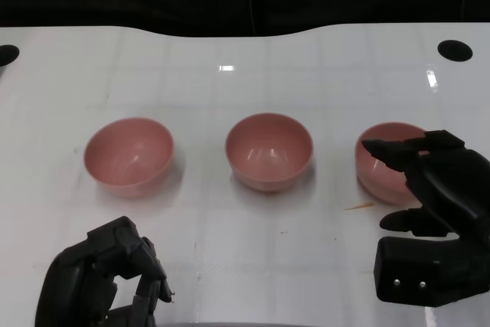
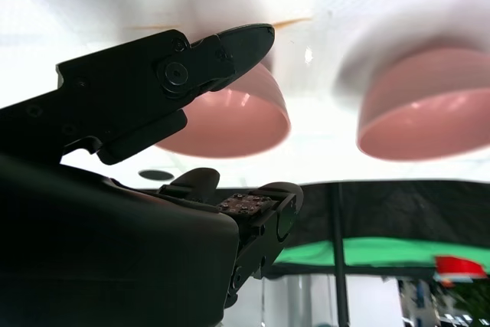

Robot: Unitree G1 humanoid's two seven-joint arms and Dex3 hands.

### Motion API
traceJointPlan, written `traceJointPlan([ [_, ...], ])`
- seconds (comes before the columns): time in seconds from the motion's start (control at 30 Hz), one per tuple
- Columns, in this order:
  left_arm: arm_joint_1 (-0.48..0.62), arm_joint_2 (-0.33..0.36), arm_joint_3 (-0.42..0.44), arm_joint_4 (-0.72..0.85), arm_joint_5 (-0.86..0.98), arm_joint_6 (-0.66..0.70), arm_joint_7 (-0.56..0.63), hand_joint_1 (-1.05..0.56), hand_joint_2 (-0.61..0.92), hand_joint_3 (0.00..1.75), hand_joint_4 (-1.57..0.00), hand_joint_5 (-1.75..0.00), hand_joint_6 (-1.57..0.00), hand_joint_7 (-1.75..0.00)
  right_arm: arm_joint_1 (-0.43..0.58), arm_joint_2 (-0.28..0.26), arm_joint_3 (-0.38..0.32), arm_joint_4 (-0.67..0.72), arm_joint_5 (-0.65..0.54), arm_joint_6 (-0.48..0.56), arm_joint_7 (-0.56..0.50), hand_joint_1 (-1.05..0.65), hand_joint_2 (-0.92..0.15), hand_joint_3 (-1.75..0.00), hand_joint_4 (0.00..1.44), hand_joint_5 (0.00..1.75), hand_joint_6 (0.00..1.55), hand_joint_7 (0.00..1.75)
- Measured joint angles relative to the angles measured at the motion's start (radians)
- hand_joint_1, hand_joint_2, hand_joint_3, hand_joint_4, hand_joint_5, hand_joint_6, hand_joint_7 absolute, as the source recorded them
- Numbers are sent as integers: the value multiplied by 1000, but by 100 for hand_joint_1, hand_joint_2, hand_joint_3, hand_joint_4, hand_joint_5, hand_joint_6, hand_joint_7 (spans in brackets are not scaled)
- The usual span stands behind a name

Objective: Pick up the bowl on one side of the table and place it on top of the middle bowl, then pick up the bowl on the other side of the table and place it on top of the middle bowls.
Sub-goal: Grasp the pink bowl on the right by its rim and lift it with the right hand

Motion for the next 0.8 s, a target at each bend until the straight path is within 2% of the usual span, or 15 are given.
traceJointPlan([
  [0.3,23,0,-7,-27,3,5,0,-11,44,132,-88,-165,-86,-140,-112,1,79,196,-24,58,-13,-52,-88,0,39,18,38,0],
  [0.47,23,0,-7,-28,3,7,0,-11,43,132,-88,-165,-86,-141,-130,1,94,222,-20,67,-22,-52,-88,0,40,15,38,0],
  [0.57,25,0,-8,-31,2,9,0,-10,45,131,-88,-165,-86,-140,-167,2,124,292,-26,59,-52,-48,-91,-4,63,25,50,6],
  [0.6,26,-1,-10,-33,2,9,0,-10,46,131,-88,-165,-86,-140,-192,4,140,350,-30,56,-66,-42,-92,-7,70,57,58,6],
  [0.63,26,-1,-12,-34,1,9,0,-10,47,130,-88,-165,-86,-139,-214,4,154,402,-31,48,-80,-36,-92,-9,70,96,71,6],
  [0.73,32,-2,-14,-40,1,10,0,-10,47,128,-88,-165,-86,-139,-264,6,182,504,-24,2,-132,-27,-92,-13,75,127,90,8],
  [0.8,36,-5,-17,-51,3,15,2,-10,48,128,-88,-164,-87,-139,-292,10,193,553,-14,-29,-163,-22,-92,-15,82,136,106,14],
])
